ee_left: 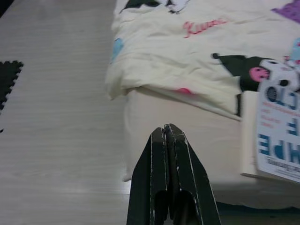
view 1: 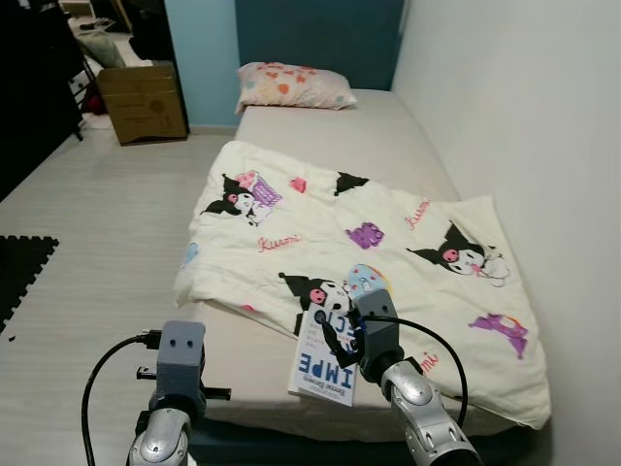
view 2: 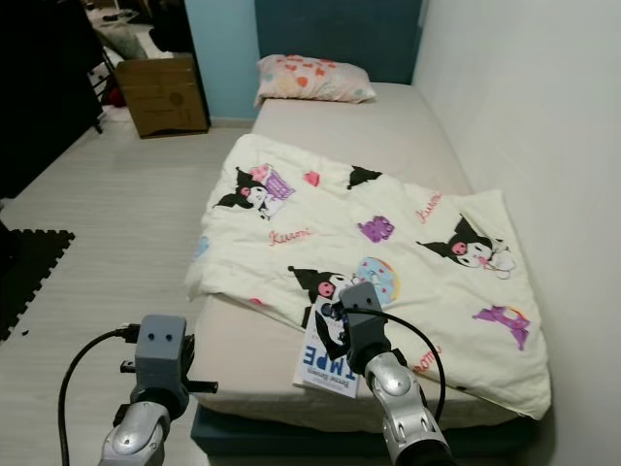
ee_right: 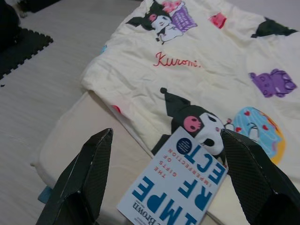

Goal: Clean up the room

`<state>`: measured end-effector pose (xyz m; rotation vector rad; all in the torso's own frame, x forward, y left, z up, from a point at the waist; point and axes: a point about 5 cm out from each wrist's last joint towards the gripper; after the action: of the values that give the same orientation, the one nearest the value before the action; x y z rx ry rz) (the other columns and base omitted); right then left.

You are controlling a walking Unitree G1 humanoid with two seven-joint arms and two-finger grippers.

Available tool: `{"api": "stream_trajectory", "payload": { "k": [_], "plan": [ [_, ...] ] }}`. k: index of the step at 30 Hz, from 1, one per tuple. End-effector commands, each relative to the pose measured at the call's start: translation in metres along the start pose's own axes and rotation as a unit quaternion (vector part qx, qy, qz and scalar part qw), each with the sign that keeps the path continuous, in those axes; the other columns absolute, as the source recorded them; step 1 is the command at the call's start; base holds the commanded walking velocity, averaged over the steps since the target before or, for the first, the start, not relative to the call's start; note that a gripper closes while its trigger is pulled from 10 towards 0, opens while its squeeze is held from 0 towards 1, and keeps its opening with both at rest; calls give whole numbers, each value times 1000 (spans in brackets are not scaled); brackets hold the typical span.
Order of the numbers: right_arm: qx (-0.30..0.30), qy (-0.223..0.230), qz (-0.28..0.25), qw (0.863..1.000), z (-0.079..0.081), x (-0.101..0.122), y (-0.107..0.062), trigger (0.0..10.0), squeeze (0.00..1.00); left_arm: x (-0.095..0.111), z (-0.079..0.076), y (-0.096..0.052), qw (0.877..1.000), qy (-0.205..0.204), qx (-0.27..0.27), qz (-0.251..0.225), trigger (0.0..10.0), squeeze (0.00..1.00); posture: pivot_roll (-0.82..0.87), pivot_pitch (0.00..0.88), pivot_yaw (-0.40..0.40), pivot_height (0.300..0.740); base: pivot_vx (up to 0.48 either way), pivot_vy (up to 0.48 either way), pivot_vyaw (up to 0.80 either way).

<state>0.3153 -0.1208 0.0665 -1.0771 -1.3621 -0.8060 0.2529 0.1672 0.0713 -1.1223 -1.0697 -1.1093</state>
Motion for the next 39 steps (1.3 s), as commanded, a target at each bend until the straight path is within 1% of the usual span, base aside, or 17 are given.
{"api": "stream_trajectory", "payload": {
  "k": [1, 6, 11, 16, 26, 27, 28, 29, 32, 35, 39],
  "plan": [
    [-4, 4, 5, 1000, -1, -3, -2, 10000, 0, -2, 2, 0, 1000, 8, 2, 3, 10000, 0, -38, 142, -32, 740, 0, 0, 0],
    [-4, 6, 5, 1000, 0, -3, -3, 10000, 0, -1, 2, 0, 1000, 12, 3, 0, 10000, 0, -40, 142, -31, 740, 0, 0, 0],
    [-5, 7, 5, 1000, -1, -3, -2, 10000, 0, 1, 0, 1, 1000, 24, -3, -9, 10000, 0, -42, 143, -32, 740, 0, -49, 0],
    [-6, 6, 5, 1000, -2, -2, -2, 10000, 0, 2, -1, 1, 1000, 22, -3, -11, 10000, 0, -46, 141, -33, 740, 0, -350, 0],
    [-6, 4, 4, 1000, -4, -2, -3, 10000, 0, 2, -3, 2, 1000, 16, -2, -12, 10000, 0, -55, 134, -37, 740, 0, -480, 0],
    [-6, 3, 4, 1000, -4, -2, -3, 10000, 0, 1, -4, 3, 1000, -7, -1, -7, 10000, 0, -57, 132, -37, 740, 0, -244, 0],
    [-6, 3, 4, 1000, -5, -2, -3, 10000, 0, 1, -4, 3, 999, -34, 0, -3, 10000, 0, -59, 132, -39, 740, 0, 0, 0],
    [-6, 2, 4, 1000, -6, -2, -3, 10000, 0, 2, -5, 3, 999, -47, 0, -5, 10000, 0, -60, 131, -40, 740, 0, 480, 0],
    [-6, 1, 4, 1000, -6, -1, -3, 10000, 0, 2, -5, 3, 999, -48, -1, -8, 10000, 0, -60, 130, -41, 740, 0, 480, 0],
    [-5, 0, 3, 1000, -6, 0, -2, 10000, 0, 4, -3, 2, 999, -36, -3, -18, 10000, 0, -61, 126, -43, 740, 0, 480, 0],
    [-5, 0, 2, 1000, -5, 1, -1, 10000, 0, 4, -3, 2, 999, -39, -2, -22, 10000, 0, -63, 121, -44, 740, 0, 480, 0]
  ]
}}
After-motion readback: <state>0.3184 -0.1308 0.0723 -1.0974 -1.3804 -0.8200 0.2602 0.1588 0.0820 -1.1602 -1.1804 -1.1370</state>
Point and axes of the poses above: a point about 5 cm out from each wrist's last joint towards the gripper, its own y axis pointing out of the wrist towards the gripper, its own x axis along the axis of the wrist's last joint, z = x × y, and after that the axes turned 1 degree about y, right-handed
